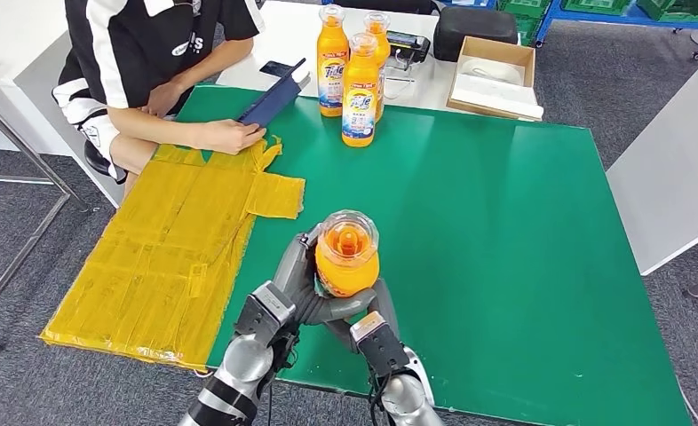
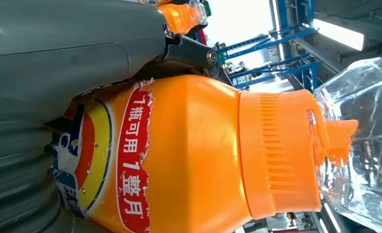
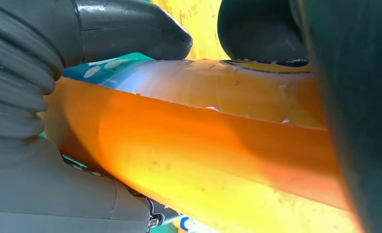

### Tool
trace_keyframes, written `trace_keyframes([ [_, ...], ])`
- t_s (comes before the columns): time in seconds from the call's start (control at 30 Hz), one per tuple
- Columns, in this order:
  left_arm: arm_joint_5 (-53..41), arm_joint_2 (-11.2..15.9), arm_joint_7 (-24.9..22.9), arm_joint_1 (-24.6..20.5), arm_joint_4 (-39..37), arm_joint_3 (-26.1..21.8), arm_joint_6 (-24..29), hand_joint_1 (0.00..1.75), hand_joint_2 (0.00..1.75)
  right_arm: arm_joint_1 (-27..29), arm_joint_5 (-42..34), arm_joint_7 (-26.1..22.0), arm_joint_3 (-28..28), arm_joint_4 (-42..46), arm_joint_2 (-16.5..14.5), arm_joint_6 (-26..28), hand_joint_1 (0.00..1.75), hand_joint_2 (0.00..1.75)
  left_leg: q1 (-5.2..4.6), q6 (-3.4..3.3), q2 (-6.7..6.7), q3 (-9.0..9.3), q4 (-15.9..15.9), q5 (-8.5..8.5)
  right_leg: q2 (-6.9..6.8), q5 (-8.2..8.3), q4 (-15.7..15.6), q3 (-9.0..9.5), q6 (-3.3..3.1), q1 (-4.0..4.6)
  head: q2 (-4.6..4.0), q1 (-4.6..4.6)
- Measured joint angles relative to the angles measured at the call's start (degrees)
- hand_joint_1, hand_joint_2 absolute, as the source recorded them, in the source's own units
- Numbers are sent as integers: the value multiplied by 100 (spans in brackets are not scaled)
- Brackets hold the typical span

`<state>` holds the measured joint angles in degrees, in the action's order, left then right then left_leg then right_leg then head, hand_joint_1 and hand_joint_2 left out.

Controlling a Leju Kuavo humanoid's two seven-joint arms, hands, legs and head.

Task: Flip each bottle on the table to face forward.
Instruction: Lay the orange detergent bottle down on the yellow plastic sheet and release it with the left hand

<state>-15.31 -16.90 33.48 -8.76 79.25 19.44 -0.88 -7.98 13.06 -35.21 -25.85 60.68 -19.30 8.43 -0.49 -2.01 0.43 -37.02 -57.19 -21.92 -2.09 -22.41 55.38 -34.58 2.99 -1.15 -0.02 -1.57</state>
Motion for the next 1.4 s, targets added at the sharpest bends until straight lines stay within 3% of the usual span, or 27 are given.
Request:
trace_keyframes([
  [0.07,-158,2,-47,-14,7,-2,151,175,175,89,206,14,79,152,12,-15,2,175,0,0,-1,0,0,0,0,0,0,-1,0,0,0,0],
  [0.2,-1552,63,-538,-227,-69,-105,1324,175,175,483,700,52,370,876,65,-11,0,175,0,0,-1,-4,-1,0,0,1,0,-5,0,0,0,0],
  [0.33,-3754,341,-1343,-874,-564,-414,2720,175,175,956,731,1,798,1755,79,-115,0,175,1,4,-3,-6,0,3,-2,3,1,-7,-3,2,0,-2],
  [0.53,-6365,1015,-2619,-2126,-2565,-872,3789,175,175,1122,453,-86,1371,2365,104,-427,0,175,6,18,10,-5,0,16,2,19,6,-15,-20,10,0,-1],
  [0.67,-7320,1467,-3861,-2694,-3852,-691,3755,175,175,1078,308,-157,1437,2382,108,-522,0,175,8,19,16,-7,0,21,4,20,11,-19,-20,11,0,-2],
  [0.77,-7337,1771,-4315,-2986,-4626,-409,3562,175,175,984,121,-111,1434,2382,122,-598,0,175,8,20,18,-11,0,22,3,19,15,-22,-21,12,0,-2],
  [0.97,-7330,2054,-4438,-3068,-5426,-279,3463,175,175,815,-26,61,1393,2361,180,-763,0,175,9,20,7,-22,0,22,1,15,15,-29,-24,12,0,0],
  [1.3,-7145,2119,-4298,-3039,-5863,-348,3467,175,175,657,19,161,1230,2184,224,-766,0,175,8,21,1,-25,0,22,1,14,15,-27,-24,12,0,-1],
  [1.33,-7032,2112,-4170,-3019,-5880,-407,3527,151,175,636,29,173,1203,2147,227,-763,0,175,8,21,1,-24,0,22,0,14,15,-28,-24,12,0,-1],
  [1.4,-6822,2092,-3882,-2973,-5900,-557,3636,63,175,609,46,193,1147,2076,237,-755,0,175,9,22,0,-22,0,23,0,14,16,-28,-25,12,0,-1],
])
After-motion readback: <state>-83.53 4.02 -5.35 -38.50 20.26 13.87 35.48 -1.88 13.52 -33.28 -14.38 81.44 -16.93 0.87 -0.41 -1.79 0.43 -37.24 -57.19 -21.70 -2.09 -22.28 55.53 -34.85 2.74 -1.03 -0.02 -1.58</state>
